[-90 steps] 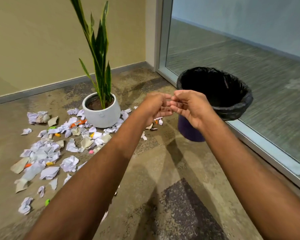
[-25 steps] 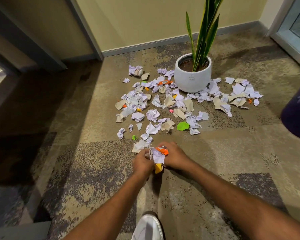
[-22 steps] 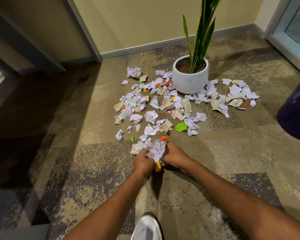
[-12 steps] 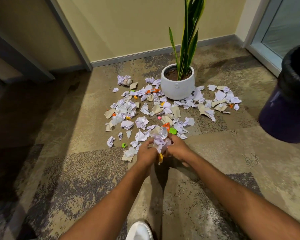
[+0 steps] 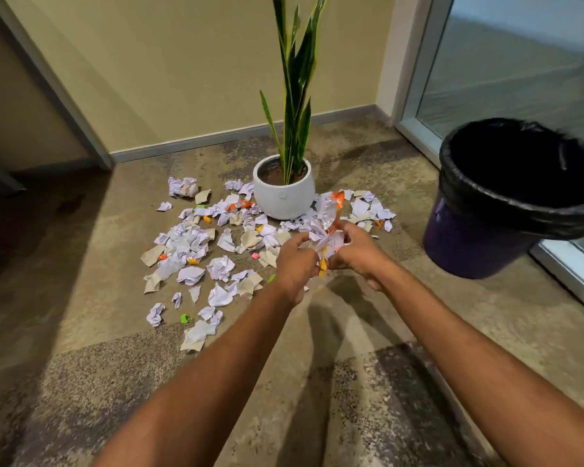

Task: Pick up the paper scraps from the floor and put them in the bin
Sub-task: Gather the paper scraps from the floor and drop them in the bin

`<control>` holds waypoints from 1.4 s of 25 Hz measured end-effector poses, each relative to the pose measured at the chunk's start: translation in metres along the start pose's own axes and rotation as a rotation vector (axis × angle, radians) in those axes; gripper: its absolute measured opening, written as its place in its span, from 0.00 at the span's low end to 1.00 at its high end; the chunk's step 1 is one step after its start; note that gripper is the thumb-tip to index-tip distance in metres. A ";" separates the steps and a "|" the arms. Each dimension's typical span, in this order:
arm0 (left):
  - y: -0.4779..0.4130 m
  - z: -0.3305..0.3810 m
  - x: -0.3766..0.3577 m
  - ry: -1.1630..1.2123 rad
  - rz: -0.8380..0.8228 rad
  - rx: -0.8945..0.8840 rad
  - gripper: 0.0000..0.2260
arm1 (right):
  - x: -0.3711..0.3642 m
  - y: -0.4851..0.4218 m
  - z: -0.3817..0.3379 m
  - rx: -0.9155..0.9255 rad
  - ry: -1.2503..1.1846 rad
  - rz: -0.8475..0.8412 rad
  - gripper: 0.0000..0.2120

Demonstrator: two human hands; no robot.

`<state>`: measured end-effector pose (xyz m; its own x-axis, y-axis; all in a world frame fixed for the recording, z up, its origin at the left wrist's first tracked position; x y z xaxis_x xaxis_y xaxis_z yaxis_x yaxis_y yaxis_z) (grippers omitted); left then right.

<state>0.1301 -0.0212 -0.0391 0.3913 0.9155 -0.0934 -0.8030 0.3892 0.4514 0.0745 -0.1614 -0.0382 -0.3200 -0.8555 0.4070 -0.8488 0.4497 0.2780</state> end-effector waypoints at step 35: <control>-0.012 0.116 -0.167 0.054 -0.401 -0.131 0.13 | 0.204 0.006 -0.041 0.033 -0.284 0.554 0.13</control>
<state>0.1265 -0.1902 0.0743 0.6629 0.6918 -0.2862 -0.6438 0.7219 0.2538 0.0216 -0.3227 0.0818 -0.8121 -0.5342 0.2348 -0.5357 0.8421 0.0630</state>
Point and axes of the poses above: each hand's wrist, its own y-axis away from the middle knuckle, its own x-axis out of the back of the hand, z = x × y, the point moved 7 cm from there along -y, towards the middle knuckle, and after that the axes turned 11 degrees about y, right-handed, at the moved point
